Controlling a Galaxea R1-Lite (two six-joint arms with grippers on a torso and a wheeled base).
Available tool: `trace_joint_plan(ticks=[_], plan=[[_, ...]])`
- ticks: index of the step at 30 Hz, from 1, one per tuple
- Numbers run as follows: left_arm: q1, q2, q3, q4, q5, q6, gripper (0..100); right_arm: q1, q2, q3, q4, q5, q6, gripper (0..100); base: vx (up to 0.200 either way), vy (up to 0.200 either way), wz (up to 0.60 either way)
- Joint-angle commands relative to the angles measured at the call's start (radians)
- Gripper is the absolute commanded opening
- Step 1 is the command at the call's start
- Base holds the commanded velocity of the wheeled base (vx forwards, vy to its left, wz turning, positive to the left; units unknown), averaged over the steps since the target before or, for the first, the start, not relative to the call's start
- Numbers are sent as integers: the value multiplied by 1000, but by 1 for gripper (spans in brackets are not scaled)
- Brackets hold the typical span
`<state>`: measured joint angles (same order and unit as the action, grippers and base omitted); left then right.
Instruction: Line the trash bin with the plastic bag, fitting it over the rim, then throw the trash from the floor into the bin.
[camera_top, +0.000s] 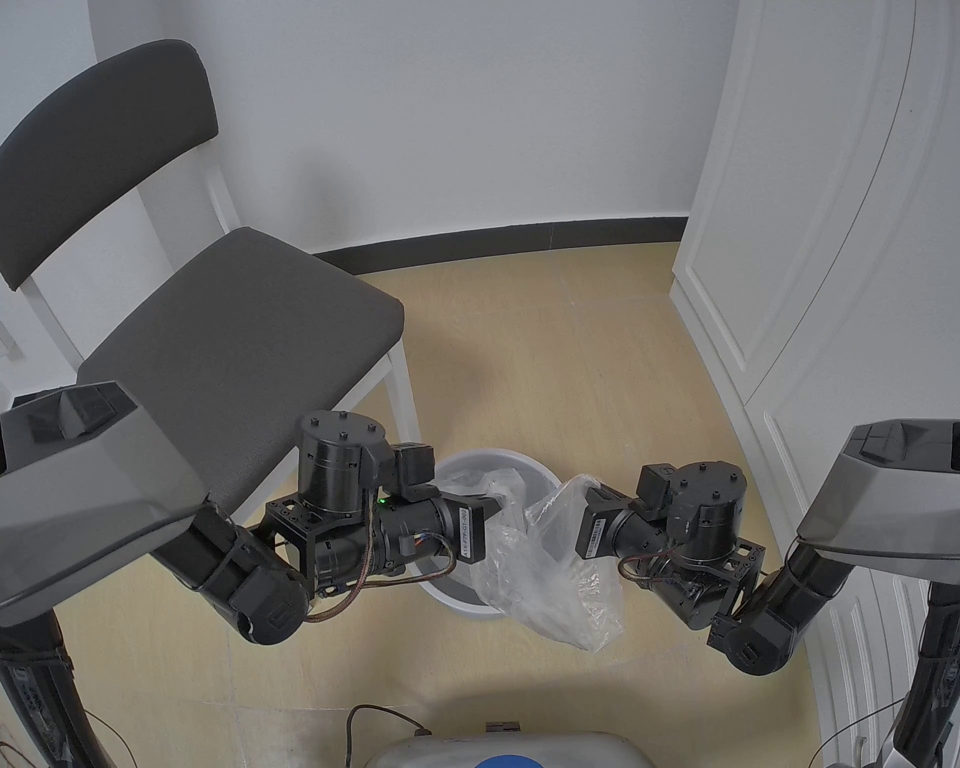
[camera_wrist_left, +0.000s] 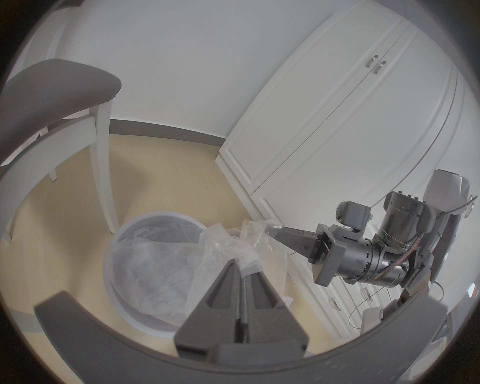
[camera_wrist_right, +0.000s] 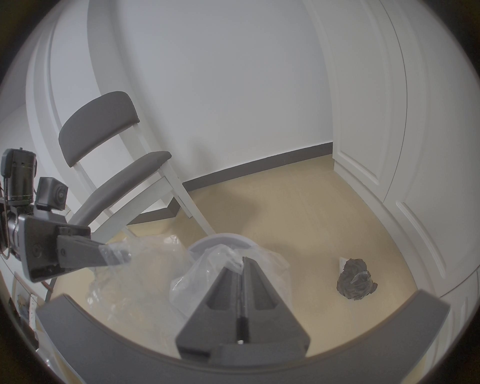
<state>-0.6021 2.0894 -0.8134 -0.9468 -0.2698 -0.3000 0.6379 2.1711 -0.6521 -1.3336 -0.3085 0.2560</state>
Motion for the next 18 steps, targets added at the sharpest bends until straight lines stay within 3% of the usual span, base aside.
trace_joint_plan(ticks=[1, 5, 9, 12, 18], plan=[[27, 28, -23, 0, -12, -10, 0, 0, -14, -7, 17, 0, 5, 0, 0, 0, 0], [31, 26, -32, 0, -52, -68, 0, 0, -59, -37, 108, 2, 59, 0, 0, 0, 0], [35, 32, -47, 0, -66, -99, 0, 2, -148, -98, 318, 5, 160, 0, 0, 0, 0], [31, 37, -46, 0, -71, -103, 0, 2, -224, -139, 467, 45, 233, 0, 0, 0, 0], [35, 75, -61, 0, -71, -107, 0, 9, -229, -149, 491, 55, 247, 0, 0, 0, 0]])
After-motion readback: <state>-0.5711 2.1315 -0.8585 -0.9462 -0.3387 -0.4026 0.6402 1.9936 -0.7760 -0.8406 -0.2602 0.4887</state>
